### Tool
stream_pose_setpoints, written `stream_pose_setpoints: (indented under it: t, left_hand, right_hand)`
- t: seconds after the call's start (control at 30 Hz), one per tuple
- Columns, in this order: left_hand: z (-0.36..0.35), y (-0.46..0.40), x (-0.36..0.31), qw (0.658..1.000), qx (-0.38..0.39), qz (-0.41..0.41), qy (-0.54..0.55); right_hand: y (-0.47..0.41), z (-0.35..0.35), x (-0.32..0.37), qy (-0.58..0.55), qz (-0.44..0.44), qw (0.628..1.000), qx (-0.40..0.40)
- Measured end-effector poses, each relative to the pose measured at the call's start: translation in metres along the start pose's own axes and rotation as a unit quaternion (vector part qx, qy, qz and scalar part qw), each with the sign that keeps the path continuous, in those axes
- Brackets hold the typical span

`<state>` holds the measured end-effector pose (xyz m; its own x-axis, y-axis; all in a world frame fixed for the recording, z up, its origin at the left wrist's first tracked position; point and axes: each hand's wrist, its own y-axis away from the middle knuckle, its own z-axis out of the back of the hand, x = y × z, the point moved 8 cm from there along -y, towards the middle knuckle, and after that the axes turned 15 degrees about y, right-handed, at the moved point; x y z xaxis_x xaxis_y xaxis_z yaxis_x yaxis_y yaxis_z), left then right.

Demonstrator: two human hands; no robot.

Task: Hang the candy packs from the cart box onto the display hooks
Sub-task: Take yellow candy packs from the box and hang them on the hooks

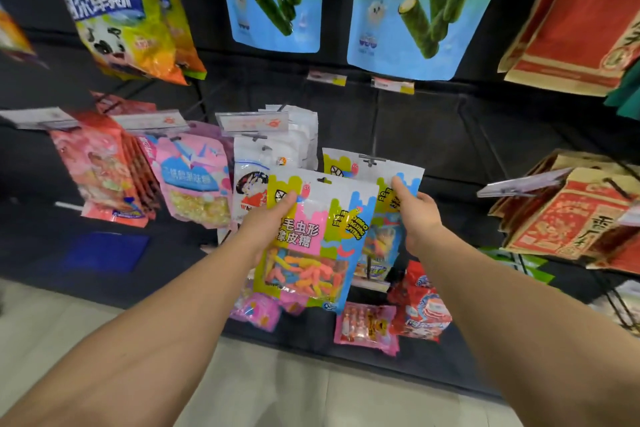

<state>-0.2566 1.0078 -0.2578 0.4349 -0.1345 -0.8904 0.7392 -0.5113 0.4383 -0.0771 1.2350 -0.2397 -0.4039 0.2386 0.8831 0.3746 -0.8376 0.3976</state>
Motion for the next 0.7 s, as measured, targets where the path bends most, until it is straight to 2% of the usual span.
stream_pose_setpoints:
  t: [0.1,0.13,0.3,0.4,0.53,0.7]
  left_hand:
    - [-0.027,0.005,-0.002,1.000,0.020,0.002,0.004]
    - [-0.036,0.005,-0.003,1.000,0.020,0.005,0.004]
    - [-0.083,0.013,-0.018,0.998,0.054,-0.015,0.021]
    - [-0.094,0.018,-0.028,0.998,0.051,-0.039,0.019]
    - [-0.094,0.008,-0.019,1.000,0.024,0.004,-0.004]
    - [-0.092,-0.002,-0.005,0.999,0.022,0.031,0.023]
  right_hand:
    - [0.000,0.023,0.002,0.034,0.016,0.994,-0.098]
    - [0.000,0.027,0.002,0.037,0.020,0.993,-0.106]
    - [0.017,0.006,0.008,-0.084,0.027,0.993,0.076]
    - [0.022,0.007,0.017,-0.092,0.046,0.990,0.095]
    - [0.022,0.012,0.020,-0.025,0.086,0.994,0.063]
    - [0.021,0.013,0.020,0.003,0.078,0.996,0.038]
